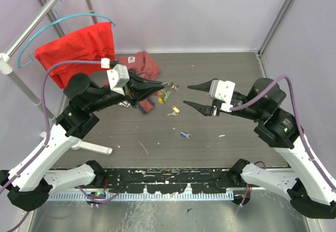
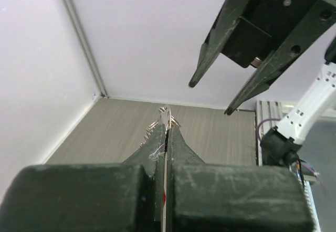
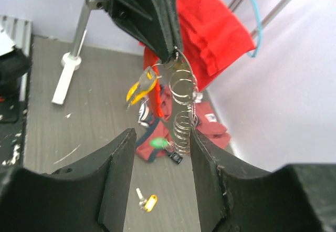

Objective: Put the keys on the keyring

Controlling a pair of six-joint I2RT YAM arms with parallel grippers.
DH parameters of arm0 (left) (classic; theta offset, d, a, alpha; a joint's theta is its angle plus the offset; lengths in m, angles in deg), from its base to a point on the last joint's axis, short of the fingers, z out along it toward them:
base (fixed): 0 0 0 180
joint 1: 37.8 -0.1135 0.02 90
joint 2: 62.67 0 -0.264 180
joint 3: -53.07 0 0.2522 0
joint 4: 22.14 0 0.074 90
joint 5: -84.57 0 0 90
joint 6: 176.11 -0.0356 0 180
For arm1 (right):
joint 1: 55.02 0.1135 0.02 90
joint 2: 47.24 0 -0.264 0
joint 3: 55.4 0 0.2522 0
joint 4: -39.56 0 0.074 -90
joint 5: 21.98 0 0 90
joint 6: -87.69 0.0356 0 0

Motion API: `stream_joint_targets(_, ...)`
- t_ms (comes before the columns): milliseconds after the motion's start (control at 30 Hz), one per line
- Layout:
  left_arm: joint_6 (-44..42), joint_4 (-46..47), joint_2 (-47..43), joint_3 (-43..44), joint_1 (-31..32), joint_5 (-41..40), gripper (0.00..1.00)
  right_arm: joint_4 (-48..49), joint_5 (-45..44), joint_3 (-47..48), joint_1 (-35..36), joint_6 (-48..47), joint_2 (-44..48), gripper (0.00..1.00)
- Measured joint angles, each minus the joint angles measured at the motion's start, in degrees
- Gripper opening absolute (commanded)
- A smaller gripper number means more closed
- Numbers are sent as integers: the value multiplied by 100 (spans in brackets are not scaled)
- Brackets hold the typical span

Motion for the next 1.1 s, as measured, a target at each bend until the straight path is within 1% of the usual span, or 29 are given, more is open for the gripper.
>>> stream_joint_targets(200,367,625,-118,-304,0,-579,0,962,-590,-426,2,407,138,52)
stream_joint_targets(333,551,1060,-149,-544,0,-855,0,1462,-807,-431,2,1005,-63,52)
stream_joint_targets(500,658,1646,-269,-914,0,-1187,0,1993,-944,-435,2,2133,-391,53)
stream_joint_targets(600,678,1985,-350,-1086,0,-1390,0,2273,-1287,-492,2,2900,-415,55)
stream_joint_targets(733,673,2448,-431,-1233,0,-1513,0,2710,-1768,-651,2,3825,-280,56)
stream_joint_targets(833,671,2787,-433,-1279,0,-1519,0,3104,-1958,-750,2,4579,-205,61)
stream_joint_targets(933,673,3064,-393,-1276,0,-1495,0,3268,-1880,-730,2,4688,-240,64)
stream_joint_targets(1100,682,3305,-317,-1274,0,-1438,0,3195,-1626,-684,2,3727,-310,58)
